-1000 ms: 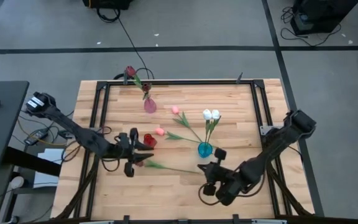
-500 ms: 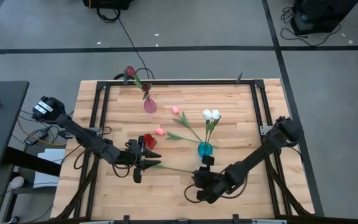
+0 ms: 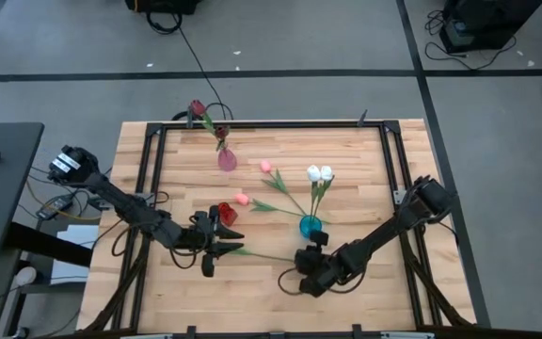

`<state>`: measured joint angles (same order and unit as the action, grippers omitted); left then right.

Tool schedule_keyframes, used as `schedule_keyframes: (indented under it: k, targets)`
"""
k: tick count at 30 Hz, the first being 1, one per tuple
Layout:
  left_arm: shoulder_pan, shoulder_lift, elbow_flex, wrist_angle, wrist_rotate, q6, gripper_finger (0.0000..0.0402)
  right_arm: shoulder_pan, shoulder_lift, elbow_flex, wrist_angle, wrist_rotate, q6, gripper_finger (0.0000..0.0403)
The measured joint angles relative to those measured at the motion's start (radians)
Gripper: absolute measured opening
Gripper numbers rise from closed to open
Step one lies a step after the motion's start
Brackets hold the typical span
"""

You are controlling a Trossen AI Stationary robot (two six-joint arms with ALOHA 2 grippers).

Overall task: Sort flowers into vase by color
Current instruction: Put the red tulip into the pink vase

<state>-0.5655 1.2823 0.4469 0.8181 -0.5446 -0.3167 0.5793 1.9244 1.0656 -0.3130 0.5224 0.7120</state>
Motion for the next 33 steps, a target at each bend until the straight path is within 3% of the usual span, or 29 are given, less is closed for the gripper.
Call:
schedule_keyframes:
  k: [6, 16, 23, 33]
  targets:
    - [0.0, 0.0, 0.0, 0.0, 0.0, 0.001, 0.0115, -0.007, -0.012, -0.088, 0.2, -0.071, -0.016, 0.0104]
    - [0.0, 0.0, 0.0, -0.001, 0.0, 0.0, 0.0115, -0.007, -0.013, -0.095, 0.191, -0.09, 0.01, 0.0098]
    - [0.0, 0.0, 0.0, -0.001, 0.015, -0.001, 0.0115, -0.006, -0.017, -0.092, 0.118, -0.113, 0.03, 0.0012]
    - [-0.037, 0.0, 0.0, 0.073, 0.04, -0.023, 0.0115, 0.044, -0.096, -0.104, 0.057, 0.026, 0.026, 0.0004]
